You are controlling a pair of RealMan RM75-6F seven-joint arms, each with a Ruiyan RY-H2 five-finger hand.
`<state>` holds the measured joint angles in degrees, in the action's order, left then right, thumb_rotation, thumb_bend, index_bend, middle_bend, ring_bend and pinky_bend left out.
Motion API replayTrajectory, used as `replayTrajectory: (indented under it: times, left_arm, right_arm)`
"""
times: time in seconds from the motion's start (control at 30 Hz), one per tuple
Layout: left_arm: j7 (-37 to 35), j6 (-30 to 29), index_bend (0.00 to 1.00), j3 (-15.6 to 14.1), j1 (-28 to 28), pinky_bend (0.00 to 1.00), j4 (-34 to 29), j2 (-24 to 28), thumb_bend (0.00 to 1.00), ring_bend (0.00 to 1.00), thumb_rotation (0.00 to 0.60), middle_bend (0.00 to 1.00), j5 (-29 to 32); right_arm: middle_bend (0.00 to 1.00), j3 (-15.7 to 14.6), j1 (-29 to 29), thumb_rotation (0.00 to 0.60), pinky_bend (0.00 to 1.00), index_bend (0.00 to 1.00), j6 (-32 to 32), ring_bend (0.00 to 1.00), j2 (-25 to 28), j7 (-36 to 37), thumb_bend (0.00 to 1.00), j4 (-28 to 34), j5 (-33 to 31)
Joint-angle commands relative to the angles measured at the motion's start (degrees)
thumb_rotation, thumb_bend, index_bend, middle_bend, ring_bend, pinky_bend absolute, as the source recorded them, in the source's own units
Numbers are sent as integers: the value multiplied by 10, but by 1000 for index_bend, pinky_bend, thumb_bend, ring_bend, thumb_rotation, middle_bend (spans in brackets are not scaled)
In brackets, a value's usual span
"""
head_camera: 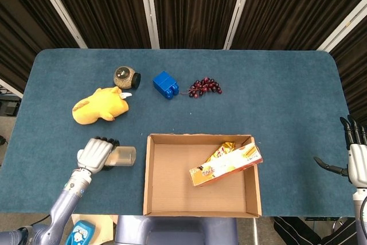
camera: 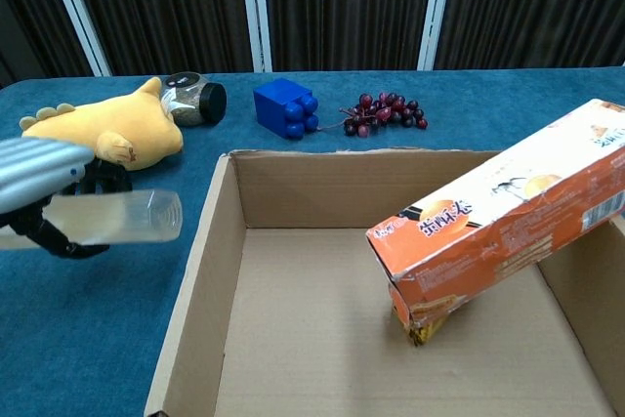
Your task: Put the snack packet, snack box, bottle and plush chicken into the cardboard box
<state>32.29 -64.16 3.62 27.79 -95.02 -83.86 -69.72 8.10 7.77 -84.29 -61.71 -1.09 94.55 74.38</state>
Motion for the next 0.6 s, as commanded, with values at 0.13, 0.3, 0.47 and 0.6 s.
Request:
replayTrajectory:
  times: [0.13, 0.3, 0.47, 0.6]
  left_arm:
    - [-64, -47, 757, 44, 6, 516, -43, 46, 653, 526, 600, 580, -62]
    - [-81, -50, 757, 85, 30, 516, -99, 85, 648, 526, 600, 579, -86]
    - [-75, -14, 755, 129, 79, 513, -127, 92, 630, 526, 600, 578, -76]
    - [-69, 24, 751, 159, 125, 510, -124, 63, 621, 525, 600, 572, -35]
  right_arm:
    - [0, 2, 0, 600, 0, 1, 0, 0, -2, -4, 74, 0, 0]
    - [0, 4, 0, 600, 0, 1, 4, 0, -4, -8, 74, -1, -2]
    - [0, 5, 2, 600, 0, 1, 7, 0, -7, -12, 74, -2, -2]
    - [0, 7, 1, 600, 0, 2, 8, 0, -9, -12, 73, -5, -3]
